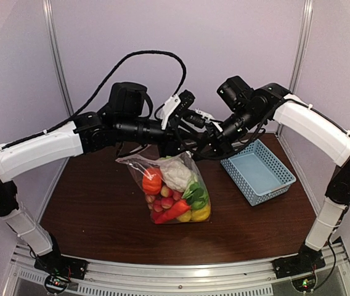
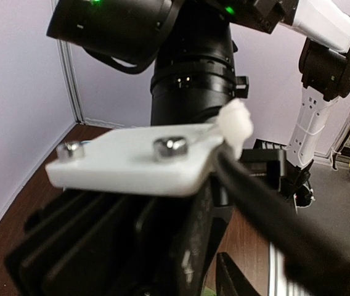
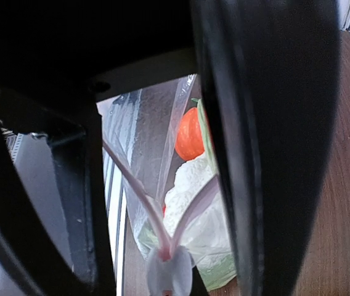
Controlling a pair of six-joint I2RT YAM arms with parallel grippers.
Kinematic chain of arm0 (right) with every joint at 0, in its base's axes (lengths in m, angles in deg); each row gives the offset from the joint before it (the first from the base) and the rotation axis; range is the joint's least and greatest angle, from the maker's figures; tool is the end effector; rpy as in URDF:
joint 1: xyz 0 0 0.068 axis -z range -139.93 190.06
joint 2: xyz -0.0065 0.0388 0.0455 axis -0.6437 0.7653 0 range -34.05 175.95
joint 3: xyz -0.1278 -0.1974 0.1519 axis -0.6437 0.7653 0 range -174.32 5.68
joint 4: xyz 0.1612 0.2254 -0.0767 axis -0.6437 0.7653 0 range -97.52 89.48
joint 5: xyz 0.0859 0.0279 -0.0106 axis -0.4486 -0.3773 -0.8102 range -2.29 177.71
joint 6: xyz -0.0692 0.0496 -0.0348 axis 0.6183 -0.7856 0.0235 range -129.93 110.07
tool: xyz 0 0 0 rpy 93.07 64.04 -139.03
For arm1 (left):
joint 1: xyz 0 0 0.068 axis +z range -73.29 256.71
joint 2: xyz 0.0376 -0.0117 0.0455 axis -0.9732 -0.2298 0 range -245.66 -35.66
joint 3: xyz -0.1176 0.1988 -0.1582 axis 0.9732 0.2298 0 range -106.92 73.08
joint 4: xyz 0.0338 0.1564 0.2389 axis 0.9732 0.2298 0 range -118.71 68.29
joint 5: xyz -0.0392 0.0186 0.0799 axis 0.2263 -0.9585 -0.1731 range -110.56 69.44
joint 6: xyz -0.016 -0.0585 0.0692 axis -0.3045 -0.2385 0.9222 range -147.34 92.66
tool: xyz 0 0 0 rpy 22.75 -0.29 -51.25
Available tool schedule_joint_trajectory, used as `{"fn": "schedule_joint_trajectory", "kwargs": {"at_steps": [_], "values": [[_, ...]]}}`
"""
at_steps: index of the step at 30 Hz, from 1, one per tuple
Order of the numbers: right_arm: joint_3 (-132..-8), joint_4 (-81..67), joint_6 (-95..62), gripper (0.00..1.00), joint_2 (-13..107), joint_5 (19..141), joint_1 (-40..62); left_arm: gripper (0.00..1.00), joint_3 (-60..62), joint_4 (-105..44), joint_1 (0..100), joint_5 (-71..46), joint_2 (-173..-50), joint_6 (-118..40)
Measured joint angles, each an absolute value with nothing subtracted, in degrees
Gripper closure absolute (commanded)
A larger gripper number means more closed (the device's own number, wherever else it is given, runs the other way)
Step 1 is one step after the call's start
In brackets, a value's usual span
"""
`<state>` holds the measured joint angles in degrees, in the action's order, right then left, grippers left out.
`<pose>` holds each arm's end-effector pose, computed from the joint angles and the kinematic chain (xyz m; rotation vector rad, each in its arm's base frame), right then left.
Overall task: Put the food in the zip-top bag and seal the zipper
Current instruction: Pass from the right arm to the left
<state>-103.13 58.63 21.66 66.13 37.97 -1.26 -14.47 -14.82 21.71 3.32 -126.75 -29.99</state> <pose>0.2565 0.3093 0.3734 -1.6946 1.7455 1.1730 0.2272 -0.3826 0.3832 1.1437 1.6335 -1.0626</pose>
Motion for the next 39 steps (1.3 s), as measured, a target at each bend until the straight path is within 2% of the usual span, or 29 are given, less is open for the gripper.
{"fn": "schedule_joint_trajectory", "kwargs": {"at_steps": [2,7,16,23,28,30,33,35,39], "values": [[-103.00,58.65,21.60,1.00,65.94,37.99,-1.19,0.63,-14.82,-13.36,21.78,3.98,-127.32,-29.91],[-102.26,58.59,21.38,1.00,65.48,38.08,-0.88,0.75,-17.83,-8.94,22.50,5.22,-128.67,-29.27],[-101.67,58.24,21.20,1.00,64.84,38.10,-0.67,0.78,-20.76,-4.31,23.15,6.86,-129.72,-28.68],[-101.21,57.95,21.16,1.00,64.82,38.12,-0.67,0.92,-21.35,-2.36,23.26,7.71,-130.11,-28.49],[-100.75,57.30,20.92,1.00,64.82,38.12,-0.56,0.93,-22.10,-0.83,23.50,8.04,-130.42,-28.46],[-100.75,57.19,20.61,1.00,64.82,38.12,-0.53,0.99,-22.23,-0.66,23.59,8.17,-130.49,-28.27],[-100.73,57.06,20.28,1.00,64.82,38.10,-0.51,1.00,-22.36,-0.50,23.66,8.24,-130.51,-27.63],[-100.66,56.92,20.24,0.90,64.80,38.04,-0.49,1.00,-22.88,0.09,23.70,8.30,-130.70,-27.37],[-100.31,56.18,19.61,0.84,64.25,37.49,-0.38,1.00,-23.19,0.30,23.90,8.83,-130.92,-27.28]]}}
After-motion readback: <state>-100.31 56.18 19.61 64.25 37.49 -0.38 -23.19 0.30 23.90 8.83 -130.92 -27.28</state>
